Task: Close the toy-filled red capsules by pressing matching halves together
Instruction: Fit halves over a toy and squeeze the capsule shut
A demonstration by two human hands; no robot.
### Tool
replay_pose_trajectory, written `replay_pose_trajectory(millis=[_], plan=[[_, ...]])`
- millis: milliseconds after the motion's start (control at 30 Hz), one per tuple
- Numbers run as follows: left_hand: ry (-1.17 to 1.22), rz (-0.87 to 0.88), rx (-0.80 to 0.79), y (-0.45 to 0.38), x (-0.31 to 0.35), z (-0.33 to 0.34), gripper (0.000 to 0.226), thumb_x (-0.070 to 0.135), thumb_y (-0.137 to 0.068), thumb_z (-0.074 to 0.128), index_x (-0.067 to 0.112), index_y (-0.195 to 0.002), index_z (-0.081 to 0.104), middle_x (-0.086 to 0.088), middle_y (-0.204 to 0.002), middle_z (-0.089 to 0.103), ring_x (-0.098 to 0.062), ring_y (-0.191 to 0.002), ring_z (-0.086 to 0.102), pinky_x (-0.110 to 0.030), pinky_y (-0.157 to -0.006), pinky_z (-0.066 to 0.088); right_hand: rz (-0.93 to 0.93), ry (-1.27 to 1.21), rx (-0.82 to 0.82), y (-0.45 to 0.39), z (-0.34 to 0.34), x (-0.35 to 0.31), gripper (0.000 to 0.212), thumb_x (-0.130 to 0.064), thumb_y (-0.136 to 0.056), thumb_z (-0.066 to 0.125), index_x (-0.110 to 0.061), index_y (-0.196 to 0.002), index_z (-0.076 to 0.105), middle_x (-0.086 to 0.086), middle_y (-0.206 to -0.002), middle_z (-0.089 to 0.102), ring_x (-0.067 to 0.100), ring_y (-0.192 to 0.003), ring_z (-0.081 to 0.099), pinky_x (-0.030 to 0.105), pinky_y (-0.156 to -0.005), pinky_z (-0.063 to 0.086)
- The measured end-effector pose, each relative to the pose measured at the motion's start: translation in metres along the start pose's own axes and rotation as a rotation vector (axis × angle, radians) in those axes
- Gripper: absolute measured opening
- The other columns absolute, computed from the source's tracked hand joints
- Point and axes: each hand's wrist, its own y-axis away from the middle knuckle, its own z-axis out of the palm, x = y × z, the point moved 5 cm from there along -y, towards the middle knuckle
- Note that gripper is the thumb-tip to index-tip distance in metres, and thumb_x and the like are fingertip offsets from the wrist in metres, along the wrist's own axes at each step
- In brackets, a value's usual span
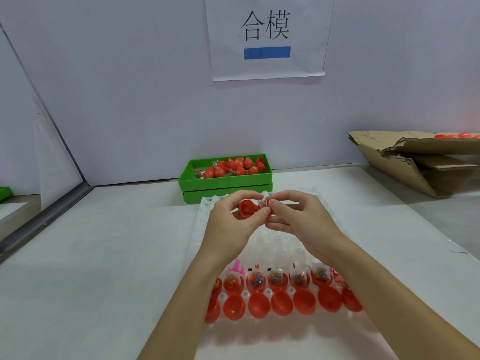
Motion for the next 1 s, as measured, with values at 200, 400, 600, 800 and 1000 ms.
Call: replay_pose_trajectory(millis=[200, 400, 600, 800, 1000], plan=[[-0.043, 0.006, 0.049, 0.0002, -0.0018, -0.0005, 0.008, 0.025, -0.089, 0.074, 0.025, -0.096, 0.072, 0.006, -0.081, 0.071, -0.008, -0.081, 0.071, -0.018, -0.072, 0.058, 0.003, -0.002, -0.006, -0.0002, 0.0005, 0.0011, 0.010, -0.014, -0.096, 0.065, -0.012, -0.100, 0.073, 0.007, -0.087, 0.078, 0.025, -0.082, 0.077, 0.033, -0.079, 0.062], [-0.054, -0.005, 0.054, 0.0005, -0.0018, -0.0010, 0.007, 0.024, -0.090, 0.072, 0.025, -0.096, 0.072, 0.003, -0.082, 0.070, -0.012, -0.083, 0.071, -0.022, -0.074, 0.060, 0.019, -0.024, -0.008, 0.0002, 0.0010, 0.0010, 0.011, -0.012, -0.097, 0.062, -0.010, -0.102, 0.072, 0.011, -0.090, 0.077, 0.027, -0.083, 0.077, 0.036, -0.081, 0.062], [-0.055, -0.009, 0.043, 0.0011, 0.0007, -0.0003, 0.013, 0.025, -0.085, 0.077, 0.022, -0.097, 0.072, 0.006, -0.083, 0.071, -0.006, -0.081, 0.070, -0.018, -0.073, 0.057, 0.028, -0.034, -0.011, 0.0006, 0.0014, 0.0000, 0.011, -0.011, -0.097, 0.063, -0.009, -0.103, 0.072, 0.013, -0.095, 0.076, 0.027, -0.084, 0.076, 0.036, -0.081, 0.062], [-0.071, 0.011, 0.033, 0.0008, 0.0015, -0.0010, 0.021, 0.022, -0.077, 0.084, 0.024, -0.094, 0.072, 0.008, -0.087, 0.072, -0.003, -0.079, 0.068, -0.013, -0.071, 0.052, -0.003, -0.018, -0.042, 0.0011, 0.0019, 0.0002, 0.009, -0.015, -0.092, 0.071, -0.010, -0.099, 0.072, 0.009, -0.091, 0.078, 0.024, -0.086, 0.076, 0.032, -0.080, 0.062], [0.084, -0.061, 0.022, -0.0008, -0.0034, -0.0008, 0.007, 0.019, -0.087, 0.075, 0.021, -0.094, 0.077, -0.001, -0.091, 0.073, -0.018, -0.089, 0.073, -0.028, -0.076, 0.061, 0.015, -0.047, -0.013, -0.0014, 0.0003, 0.0019, 0.009, -0.009, -0.096, 0.064, -0.007, -0.100, 0.071, 0.013, -0.087, 0.077, 0.026, -0.085, 0.077, 0.031, -0.078, 0.062]])
